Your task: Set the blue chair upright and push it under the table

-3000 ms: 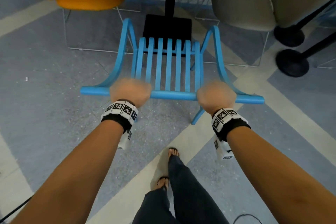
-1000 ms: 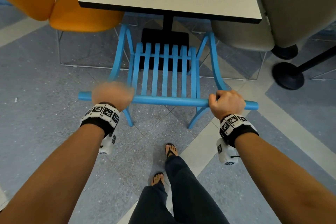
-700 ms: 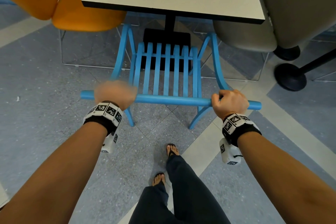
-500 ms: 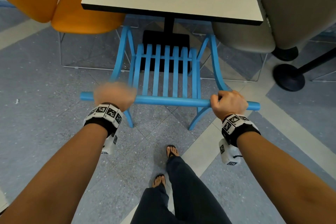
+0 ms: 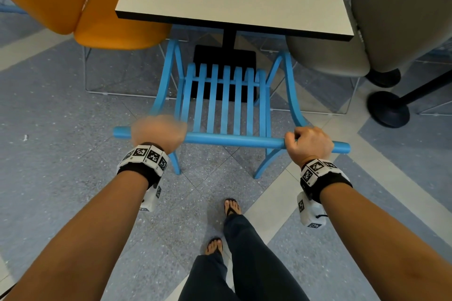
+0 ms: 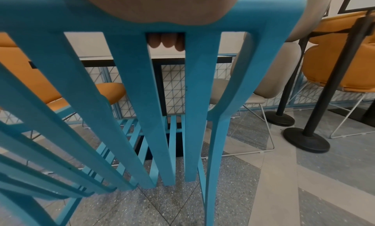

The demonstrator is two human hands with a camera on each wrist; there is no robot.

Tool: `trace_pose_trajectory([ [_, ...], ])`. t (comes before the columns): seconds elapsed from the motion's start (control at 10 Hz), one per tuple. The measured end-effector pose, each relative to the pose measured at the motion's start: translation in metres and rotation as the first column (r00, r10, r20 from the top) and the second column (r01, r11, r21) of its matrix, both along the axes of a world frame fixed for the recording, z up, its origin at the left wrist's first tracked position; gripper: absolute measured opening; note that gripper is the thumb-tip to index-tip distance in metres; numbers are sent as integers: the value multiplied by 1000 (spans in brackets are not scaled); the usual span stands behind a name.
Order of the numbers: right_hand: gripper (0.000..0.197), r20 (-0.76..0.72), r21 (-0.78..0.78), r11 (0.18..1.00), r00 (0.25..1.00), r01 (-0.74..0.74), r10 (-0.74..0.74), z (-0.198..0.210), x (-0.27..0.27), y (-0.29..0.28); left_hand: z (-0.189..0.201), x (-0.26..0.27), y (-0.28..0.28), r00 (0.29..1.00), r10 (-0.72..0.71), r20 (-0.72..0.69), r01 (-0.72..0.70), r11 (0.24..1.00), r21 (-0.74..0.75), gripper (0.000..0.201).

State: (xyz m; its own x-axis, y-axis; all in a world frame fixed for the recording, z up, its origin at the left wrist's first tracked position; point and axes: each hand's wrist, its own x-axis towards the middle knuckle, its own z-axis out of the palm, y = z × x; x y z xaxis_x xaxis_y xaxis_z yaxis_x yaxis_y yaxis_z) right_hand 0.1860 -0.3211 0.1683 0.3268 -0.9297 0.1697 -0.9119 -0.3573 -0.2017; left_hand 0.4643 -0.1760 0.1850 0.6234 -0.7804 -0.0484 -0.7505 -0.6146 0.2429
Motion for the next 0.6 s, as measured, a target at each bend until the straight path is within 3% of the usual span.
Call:
trace_pose_trajectory([
  [0.2, 39, 85, 6, 999, 996, -33, 33, 1, -7, 5, 8, -6, 5, 993, 58, -107, -73, 986, -147, 23],
  [0.4, 35, 120, -18, 995, 988, -95, 97, 3, -26, 31, 4, -16, 31, 995, -59, -75, 33, 948, -317, 27],
  [0.5, 49, 94, 1, 994, 990, -107, 106, 24, -35, 43, 21, -19, 43, 997, -61, 36, 69, 941, -332, 36],
  [0.6, 58, 66, 122, 980, 986, -158, 151, -2, -66, 86, -7, -40, 84, 996, -79, -34, 68, 961, -266, 43],
])
